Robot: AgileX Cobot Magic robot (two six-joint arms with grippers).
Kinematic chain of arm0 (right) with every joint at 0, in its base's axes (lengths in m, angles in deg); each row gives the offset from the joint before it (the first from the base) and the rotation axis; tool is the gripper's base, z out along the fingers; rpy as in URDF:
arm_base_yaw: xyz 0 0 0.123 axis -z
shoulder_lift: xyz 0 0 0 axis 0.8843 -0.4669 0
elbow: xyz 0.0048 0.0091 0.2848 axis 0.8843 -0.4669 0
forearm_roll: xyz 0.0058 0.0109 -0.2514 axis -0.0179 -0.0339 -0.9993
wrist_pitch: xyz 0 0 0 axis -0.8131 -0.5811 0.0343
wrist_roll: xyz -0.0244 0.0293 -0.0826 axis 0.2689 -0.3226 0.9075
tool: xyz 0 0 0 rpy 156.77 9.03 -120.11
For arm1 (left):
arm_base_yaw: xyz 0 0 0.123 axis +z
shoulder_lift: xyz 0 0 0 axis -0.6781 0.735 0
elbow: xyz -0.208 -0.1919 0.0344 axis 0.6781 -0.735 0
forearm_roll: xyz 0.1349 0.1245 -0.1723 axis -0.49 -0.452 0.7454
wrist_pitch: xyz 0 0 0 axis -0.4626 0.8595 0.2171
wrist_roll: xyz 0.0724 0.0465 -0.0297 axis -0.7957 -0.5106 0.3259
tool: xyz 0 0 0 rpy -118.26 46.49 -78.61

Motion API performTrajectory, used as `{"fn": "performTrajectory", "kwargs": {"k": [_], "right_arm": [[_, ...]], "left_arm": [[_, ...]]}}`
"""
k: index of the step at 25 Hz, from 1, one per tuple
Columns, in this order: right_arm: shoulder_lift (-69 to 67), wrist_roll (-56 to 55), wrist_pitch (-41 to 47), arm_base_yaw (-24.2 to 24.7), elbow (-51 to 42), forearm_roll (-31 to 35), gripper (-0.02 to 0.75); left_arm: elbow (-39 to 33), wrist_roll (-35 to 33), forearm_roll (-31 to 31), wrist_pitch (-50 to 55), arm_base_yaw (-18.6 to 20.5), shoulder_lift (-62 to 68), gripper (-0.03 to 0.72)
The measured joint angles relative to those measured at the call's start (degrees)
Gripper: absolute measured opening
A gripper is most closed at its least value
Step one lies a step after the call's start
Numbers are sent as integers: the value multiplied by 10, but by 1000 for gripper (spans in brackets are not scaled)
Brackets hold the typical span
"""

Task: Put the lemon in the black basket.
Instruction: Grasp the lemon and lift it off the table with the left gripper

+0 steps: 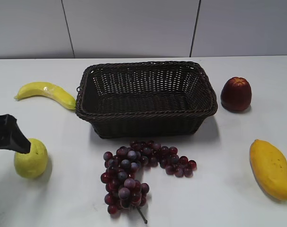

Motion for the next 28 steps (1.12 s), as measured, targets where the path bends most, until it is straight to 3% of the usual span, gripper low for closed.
{"fn": "performTrajectory", "kwargs": {"k": [8, 17, 22, 28], "right_arm": [[0, 0, 0, 0, 0, 0, 555], [0, 0, 0, 0, 0, 0, 555], [0, 0, 0, 0, 0, 0, 555], [0, 0, 0, 0, 0, 0, 555]], "left_arm": [[67, -4, 7, -4, -1, 119, 663], [74, -4, 9, -12, -2, 186, 661], [74, -5, 7, -13, -2, 194, 582], [80, -5, -16, 3, -2, 192, 581]]}}
